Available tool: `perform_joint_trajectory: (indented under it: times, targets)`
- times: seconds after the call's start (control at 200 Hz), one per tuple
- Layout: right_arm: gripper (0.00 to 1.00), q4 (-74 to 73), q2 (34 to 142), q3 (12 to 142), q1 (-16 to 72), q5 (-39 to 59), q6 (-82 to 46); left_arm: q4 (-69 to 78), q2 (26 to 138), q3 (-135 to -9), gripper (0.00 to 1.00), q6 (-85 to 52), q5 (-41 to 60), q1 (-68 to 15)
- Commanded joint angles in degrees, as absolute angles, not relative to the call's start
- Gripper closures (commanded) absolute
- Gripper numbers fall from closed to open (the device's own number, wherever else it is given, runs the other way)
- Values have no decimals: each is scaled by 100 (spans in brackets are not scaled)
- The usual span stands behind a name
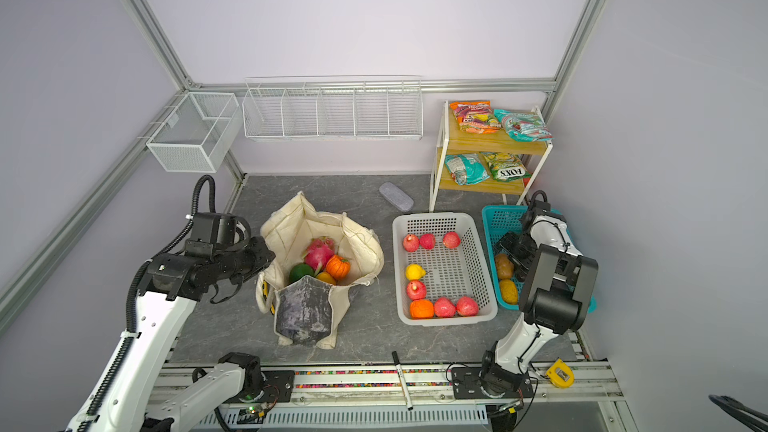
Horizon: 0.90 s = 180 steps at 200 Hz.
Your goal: Place the food into the grocery bag and tie it
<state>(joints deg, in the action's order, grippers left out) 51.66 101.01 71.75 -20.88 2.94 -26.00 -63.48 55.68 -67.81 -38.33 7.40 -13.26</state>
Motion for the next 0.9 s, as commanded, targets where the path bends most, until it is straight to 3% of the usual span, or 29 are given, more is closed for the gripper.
perform_joint_trajectory:
  times: [0.0,0.26,0.59,0.895]
  targets:
    - [25,5665,10208,7336,-2074,6,-2327,-6416,5620,-6741,100,-3724,712,-1323]
    - [18,5626,10466,7407,-2047,135,-2294,-6381,5680,-6759,100,-3700,739,-1310]
    - [38,5572,10517,7487,-2021,209,-2364,-6423,5667,-6801,100,-3704,712,-1301]
    - [44,5802,10115,7782,-2015,189,-2426,-6442,5664,-6836,100,-3703,703,-1301]
